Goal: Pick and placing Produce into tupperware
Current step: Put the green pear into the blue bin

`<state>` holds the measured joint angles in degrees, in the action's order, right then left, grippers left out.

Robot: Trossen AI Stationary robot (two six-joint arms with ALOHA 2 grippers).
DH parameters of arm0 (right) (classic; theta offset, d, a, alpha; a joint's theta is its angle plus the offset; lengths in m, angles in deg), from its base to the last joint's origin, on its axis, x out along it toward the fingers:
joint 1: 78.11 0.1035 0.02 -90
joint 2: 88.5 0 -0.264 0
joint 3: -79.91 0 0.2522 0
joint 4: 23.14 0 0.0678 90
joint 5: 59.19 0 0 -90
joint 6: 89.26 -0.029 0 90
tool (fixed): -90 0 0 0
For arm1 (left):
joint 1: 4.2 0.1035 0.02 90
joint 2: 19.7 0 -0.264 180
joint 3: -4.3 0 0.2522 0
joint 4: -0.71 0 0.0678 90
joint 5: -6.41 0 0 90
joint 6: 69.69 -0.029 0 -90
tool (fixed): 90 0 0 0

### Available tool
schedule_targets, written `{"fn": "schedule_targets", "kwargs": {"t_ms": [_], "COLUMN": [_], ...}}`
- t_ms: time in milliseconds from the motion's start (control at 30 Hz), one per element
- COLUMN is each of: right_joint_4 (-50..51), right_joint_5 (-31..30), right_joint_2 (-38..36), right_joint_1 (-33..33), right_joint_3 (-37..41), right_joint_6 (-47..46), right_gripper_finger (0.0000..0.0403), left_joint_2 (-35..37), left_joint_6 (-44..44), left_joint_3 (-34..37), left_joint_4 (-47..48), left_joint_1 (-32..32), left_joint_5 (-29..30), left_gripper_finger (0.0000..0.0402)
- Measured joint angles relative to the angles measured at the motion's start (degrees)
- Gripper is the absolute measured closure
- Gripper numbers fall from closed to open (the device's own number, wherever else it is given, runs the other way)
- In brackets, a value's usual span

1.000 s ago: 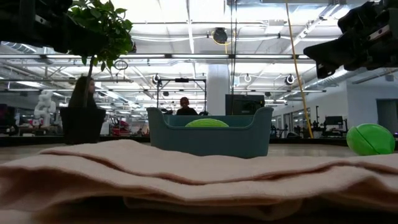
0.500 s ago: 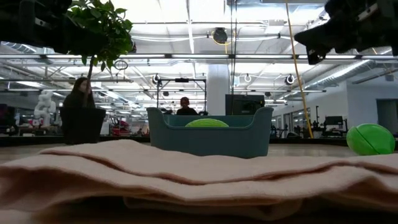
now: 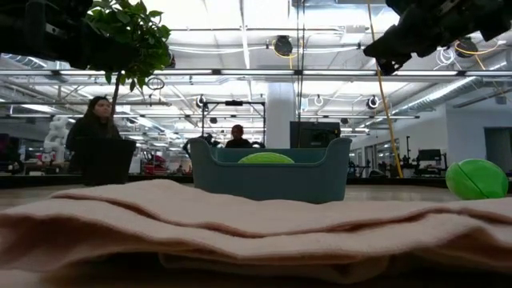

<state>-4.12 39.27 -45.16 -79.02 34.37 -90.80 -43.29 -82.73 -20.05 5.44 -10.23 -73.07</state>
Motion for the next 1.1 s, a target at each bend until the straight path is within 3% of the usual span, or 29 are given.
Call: {"fn": "schedule_targets", "kwargs": {"t_ms": [467, 767, 900, 1100], "right_joint_4": [14.25, 23.02, 30.40, 38.52], "right_joint_5": [0.89, 1.07, 0.96, 0.71], "right_joint_2": [8.02, 14.85, 19.29, 23.77], "right_joint_1": [3.63, 6.22, 6.36, 6.34], "right_joint_3": [-7.65, -15.31, -19.86, -22.72], "right_joint_6": [0.42, 0.98, 1.51, 10.45], "right_gripper_finger": [0.0401, 0.0399, 0.0384, 0.0328], "left_joint_2": [-0.01, -0.02, 0.00, -0.02], "left_joint_6": [-0.37, -0.35, -0.33, -0.26], "left_joint_3": [0.00, 0.00, 0.00, 0.00], "left_joint_4": [0.00, 0.00, 0.02, 0.42], "left_joint_1": [0.00, 0.00, -0.02, -0.01], "left_joint_5": [0.04, 0.04, 0.04, 0.07], "left_gripper_finger": [0.0400, 0.0375, 0.0376, 0.0390]}}
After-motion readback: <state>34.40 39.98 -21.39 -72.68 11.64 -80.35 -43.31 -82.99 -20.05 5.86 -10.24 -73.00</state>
